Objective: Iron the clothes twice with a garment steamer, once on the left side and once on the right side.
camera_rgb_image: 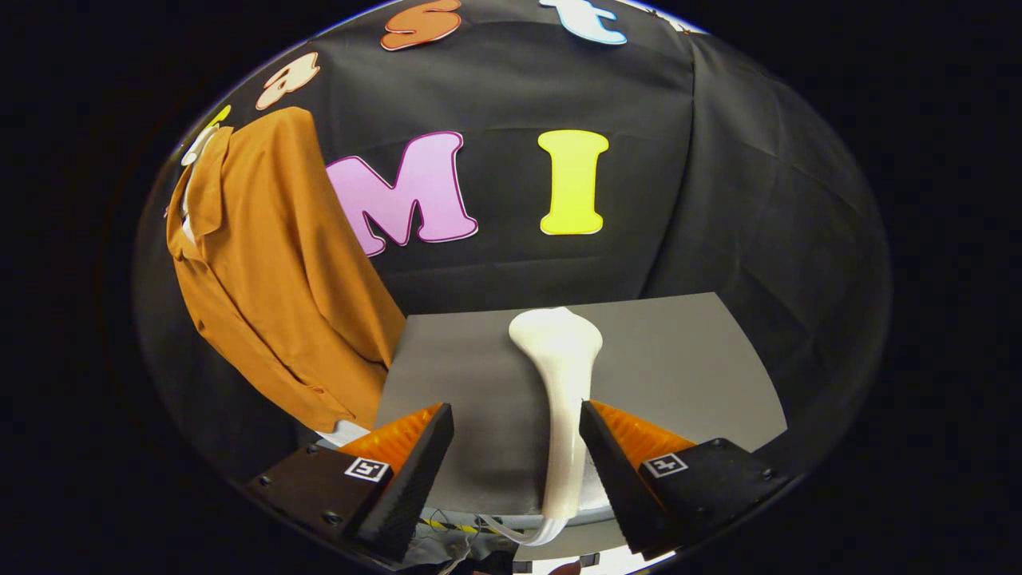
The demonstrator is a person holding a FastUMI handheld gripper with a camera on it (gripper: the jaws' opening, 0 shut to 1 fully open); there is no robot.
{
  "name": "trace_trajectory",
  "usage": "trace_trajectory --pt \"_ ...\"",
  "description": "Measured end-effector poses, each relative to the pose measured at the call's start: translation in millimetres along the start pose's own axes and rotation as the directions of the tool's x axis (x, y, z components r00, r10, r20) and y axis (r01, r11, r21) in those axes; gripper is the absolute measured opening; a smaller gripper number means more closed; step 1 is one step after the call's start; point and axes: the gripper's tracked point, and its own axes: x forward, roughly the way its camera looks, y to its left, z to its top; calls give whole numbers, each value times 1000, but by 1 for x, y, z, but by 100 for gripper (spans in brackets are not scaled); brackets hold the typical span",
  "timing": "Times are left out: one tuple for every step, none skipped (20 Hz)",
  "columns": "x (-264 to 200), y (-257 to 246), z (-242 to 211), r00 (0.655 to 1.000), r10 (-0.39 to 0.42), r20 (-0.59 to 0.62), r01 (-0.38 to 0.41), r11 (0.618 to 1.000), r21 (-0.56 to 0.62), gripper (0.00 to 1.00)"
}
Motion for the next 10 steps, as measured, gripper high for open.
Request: trace_trajectory --pt "10 -10 -3 1000 -4 -26 5 1000 12 99" --pt "20 -18 -8 998 -14 -55 15 1000 25 99" --pt "29 -24 -14 996 -10 -84 13 999 39 99" --pt "35 -27 -22 993 0 -118 7 999 54 99" --pt "42 -27 -31 989 15 -150 -6 998 66 98" --pt "50 -24 -42 983 37 -181 -23 996 80 99" --pt "55 -23 -50 977 48 -208 -31 996 85 91" --pt "58 -22 -55 973 57 -223 -39 996 83 86" --pt "64 -23 -60 970 55 -238 -37 996 79 79" --pt "70 -25 -66 965 48 -257 -28 996 82 76"
